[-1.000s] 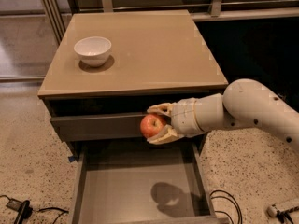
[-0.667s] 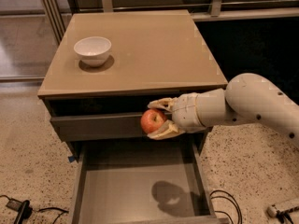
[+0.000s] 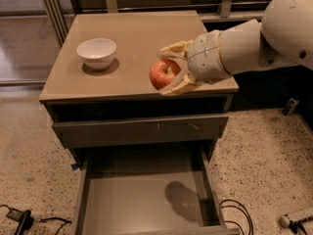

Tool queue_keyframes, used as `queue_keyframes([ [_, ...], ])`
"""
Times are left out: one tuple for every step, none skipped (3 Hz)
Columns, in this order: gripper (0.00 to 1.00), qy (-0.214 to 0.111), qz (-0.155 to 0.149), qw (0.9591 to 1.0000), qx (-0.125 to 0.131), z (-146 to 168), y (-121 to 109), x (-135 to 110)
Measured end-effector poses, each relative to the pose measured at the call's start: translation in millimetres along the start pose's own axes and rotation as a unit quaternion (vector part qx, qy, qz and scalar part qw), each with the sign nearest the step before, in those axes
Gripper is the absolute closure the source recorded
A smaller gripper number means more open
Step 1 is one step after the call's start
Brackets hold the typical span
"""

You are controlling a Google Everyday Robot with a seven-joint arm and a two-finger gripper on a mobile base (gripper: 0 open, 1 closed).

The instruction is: Pick apple from middle drawer and place on counter

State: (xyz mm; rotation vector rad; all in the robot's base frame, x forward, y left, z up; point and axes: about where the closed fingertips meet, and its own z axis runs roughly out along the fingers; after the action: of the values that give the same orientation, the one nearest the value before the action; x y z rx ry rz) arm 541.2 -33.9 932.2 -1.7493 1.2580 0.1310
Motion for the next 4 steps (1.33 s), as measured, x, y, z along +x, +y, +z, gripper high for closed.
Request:
queue_keyframes([
  [1.0, 0.0, 0.0, 1.0, -0.001, 0, 0, 0],
  [1.0, -0.002, -0.009, 1.0, 0.001, 5, -9, -1],
  [1.0, -0.005, -0.024, 0.9997, -0.004, 15, -28, 8],
  [1.0, -0.007, -0.037, 0.9992, -0.016, 36, -68, 24],
])
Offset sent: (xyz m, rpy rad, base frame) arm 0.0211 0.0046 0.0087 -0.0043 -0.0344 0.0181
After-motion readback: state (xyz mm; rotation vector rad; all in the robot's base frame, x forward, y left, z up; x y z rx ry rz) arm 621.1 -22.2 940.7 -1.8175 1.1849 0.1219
